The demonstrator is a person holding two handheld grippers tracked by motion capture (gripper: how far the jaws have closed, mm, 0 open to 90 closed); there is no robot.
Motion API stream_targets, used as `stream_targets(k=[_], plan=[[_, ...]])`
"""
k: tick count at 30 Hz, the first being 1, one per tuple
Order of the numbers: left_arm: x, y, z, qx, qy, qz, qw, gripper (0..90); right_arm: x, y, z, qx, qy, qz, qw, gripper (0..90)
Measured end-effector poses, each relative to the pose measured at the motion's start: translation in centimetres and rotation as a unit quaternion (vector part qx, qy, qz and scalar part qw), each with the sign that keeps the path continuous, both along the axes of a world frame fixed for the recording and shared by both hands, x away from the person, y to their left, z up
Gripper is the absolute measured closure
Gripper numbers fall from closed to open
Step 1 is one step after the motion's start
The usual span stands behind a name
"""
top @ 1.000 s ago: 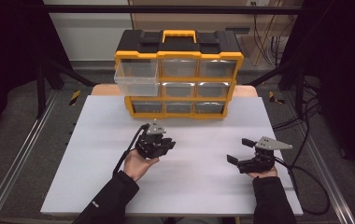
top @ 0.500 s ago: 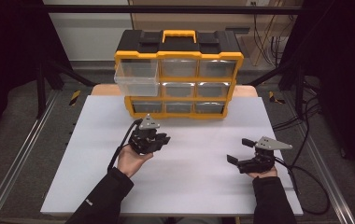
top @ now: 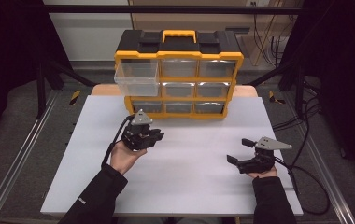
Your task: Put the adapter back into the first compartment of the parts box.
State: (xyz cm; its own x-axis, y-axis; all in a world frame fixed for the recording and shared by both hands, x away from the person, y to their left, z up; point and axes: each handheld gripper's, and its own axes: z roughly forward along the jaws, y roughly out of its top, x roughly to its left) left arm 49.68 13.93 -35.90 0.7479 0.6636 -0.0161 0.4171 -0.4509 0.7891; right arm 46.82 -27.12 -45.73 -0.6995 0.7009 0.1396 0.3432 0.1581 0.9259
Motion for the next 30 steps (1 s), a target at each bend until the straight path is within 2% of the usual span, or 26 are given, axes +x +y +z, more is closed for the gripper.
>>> stream_targets(k=[30], plan=[[0.1,2.2,3.6,0.000,-0.021,0.012,0.9997,75.4,0.0,0.0,0.0,0.000,0.001,0.001,1.0000,0.4]])
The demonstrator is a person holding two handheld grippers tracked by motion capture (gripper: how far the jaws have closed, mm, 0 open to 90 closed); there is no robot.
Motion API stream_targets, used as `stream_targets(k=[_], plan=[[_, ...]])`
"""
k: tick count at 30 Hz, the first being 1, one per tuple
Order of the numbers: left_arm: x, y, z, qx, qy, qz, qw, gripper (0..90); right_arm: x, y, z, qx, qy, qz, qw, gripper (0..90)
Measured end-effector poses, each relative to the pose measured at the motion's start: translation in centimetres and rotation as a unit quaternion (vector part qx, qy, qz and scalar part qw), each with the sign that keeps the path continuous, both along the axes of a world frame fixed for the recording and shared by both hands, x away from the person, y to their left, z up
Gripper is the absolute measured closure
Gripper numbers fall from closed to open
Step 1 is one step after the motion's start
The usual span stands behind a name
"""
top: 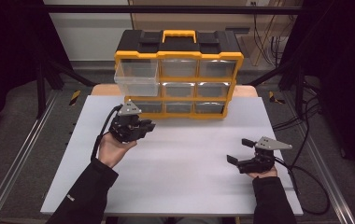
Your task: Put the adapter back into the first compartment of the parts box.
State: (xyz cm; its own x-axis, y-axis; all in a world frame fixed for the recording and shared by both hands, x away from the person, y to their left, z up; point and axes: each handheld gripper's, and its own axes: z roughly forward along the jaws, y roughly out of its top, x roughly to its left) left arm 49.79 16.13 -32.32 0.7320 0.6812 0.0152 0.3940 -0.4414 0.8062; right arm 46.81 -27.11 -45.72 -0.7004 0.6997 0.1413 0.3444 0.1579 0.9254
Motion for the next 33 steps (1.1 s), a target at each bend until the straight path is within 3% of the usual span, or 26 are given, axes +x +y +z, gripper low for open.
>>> stream_targets(k=[33], plan=[[-0.2,1.3,3.6,-0.006,-0.022,0.009,0.9997,75.4,0.0,0.1,0.0,-0.002,0.001,0.001,1.0000,0.6]])
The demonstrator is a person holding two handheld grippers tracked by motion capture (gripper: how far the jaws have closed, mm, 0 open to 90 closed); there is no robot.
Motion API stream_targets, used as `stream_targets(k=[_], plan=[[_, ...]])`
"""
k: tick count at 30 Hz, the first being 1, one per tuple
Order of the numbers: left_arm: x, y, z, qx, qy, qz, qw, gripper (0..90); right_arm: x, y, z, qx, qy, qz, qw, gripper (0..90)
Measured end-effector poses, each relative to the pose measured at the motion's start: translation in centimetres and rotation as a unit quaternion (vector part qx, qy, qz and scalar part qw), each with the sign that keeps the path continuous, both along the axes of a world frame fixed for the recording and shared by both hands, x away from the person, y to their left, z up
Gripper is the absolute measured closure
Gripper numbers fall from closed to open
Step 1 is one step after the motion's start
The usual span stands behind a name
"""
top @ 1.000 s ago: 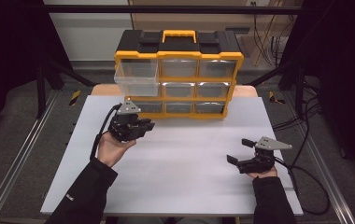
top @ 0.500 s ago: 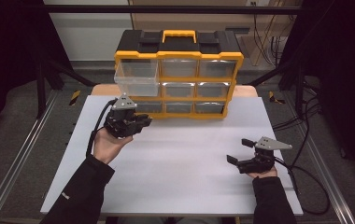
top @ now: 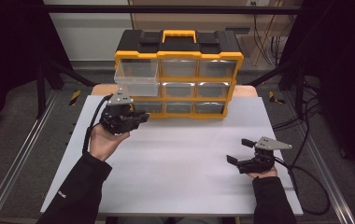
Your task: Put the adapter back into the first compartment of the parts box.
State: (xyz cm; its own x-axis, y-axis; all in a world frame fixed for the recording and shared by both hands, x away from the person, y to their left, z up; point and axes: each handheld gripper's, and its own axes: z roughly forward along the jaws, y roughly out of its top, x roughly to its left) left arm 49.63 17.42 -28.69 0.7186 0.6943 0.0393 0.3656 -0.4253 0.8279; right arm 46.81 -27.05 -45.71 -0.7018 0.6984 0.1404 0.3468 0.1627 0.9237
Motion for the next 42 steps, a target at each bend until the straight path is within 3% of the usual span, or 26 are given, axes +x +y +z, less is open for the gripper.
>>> stream_targets(k=[42], plan=[[0.1,1.3,4.5,0.008,-0.029,0.018,0.9994,75.4,0.0,0.3,0.2,-0.009,0.004,0.010,0.9999,2.0]])
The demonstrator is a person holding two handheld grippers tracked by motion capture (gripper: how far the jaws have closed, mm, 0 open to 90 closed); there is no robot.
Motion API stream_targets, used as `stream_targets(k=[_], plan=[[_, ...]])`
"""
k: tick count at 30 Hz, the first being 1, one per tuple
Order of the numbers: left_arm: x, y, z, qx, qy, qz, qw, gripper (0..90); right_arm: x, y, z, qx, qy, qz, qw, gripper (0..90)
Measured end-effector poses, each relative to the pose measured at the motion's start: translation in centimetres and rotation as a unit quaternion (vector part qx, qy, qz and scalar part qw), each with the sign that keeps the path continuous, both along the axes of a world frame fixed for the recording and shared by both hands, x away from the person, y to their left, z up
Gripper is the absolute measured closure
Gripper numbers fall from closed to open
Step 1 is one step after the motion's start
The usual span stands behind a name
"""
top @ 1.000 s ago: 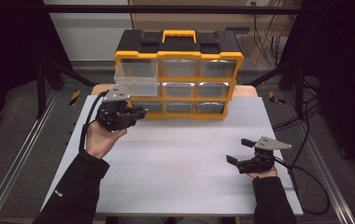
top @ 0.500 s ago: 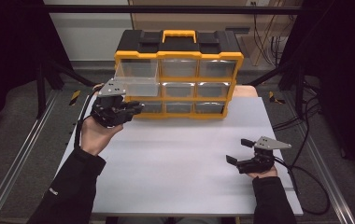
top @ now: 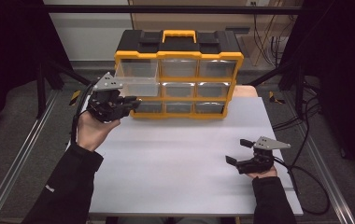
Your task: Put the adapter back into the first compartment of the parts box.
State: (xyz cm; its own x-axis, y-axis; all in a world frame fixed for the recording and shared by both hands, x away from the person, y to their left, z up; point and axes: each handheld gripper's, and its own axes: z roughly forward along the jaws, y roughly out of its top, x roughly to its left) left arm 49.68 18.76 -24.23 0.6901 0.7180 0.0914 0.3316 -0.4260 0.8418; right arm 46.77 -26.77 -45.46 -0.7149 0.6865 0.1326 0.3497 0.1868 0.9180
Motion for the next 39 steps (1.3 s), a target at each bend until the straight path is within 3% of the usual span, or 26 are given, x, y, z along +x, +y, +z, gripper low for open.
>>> stream_targets(k=[39], plan=[[1.0,0.3,3.7,-0.006,-0.020,0.011,0.9997,75.4,0.0,0.0,0.1,0.002,0.001,0.000,1.0000,2.1]])
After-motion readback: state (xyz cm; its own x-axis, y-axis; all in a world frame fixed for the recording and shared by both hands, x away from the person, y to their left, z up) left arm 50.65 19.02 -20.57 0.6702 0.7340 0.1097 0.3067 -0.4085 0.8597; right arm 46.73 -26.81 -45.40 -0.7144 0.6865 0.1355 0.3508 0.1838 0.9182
